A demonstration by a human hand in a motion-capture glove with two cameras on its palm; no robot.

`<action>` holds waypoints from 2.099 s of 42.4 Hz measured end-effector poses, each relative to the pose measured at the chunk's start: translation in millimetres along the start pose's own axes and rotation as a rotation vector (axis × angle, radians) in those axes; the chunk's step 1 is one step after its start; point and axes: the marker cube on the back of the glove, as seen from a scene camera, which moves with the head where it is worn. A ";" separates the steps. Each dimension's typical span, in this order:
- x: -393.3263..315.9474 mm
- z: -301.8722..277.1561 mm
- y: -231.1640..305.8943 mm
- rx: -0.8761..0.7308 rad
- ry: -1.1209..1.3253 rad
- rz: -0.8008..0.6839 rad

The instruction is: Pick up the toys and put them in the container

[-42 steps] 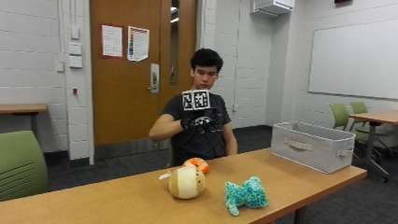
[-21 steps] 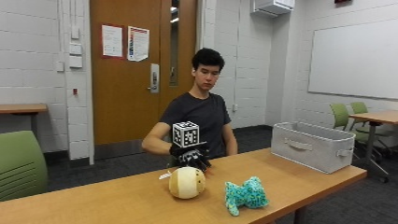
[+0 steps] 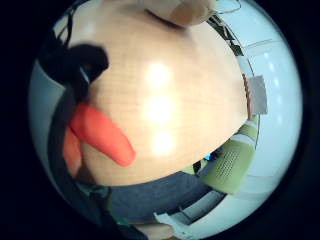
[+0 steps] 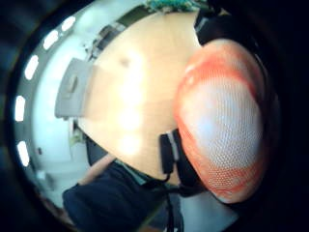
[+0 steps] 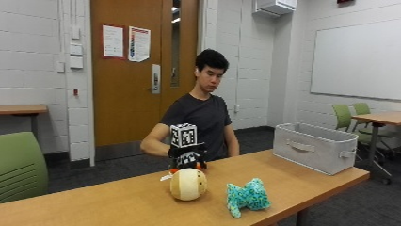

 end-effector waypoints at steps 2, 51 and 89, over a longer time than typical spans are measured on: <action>1.4 -2.7 5.6 -0.044 0.008 -0.078; -340.5 -289.4 -168.5 0.130 -0.044 -0.375; -537.3 -209.6 -178.6 0.062 -0.015 -0.788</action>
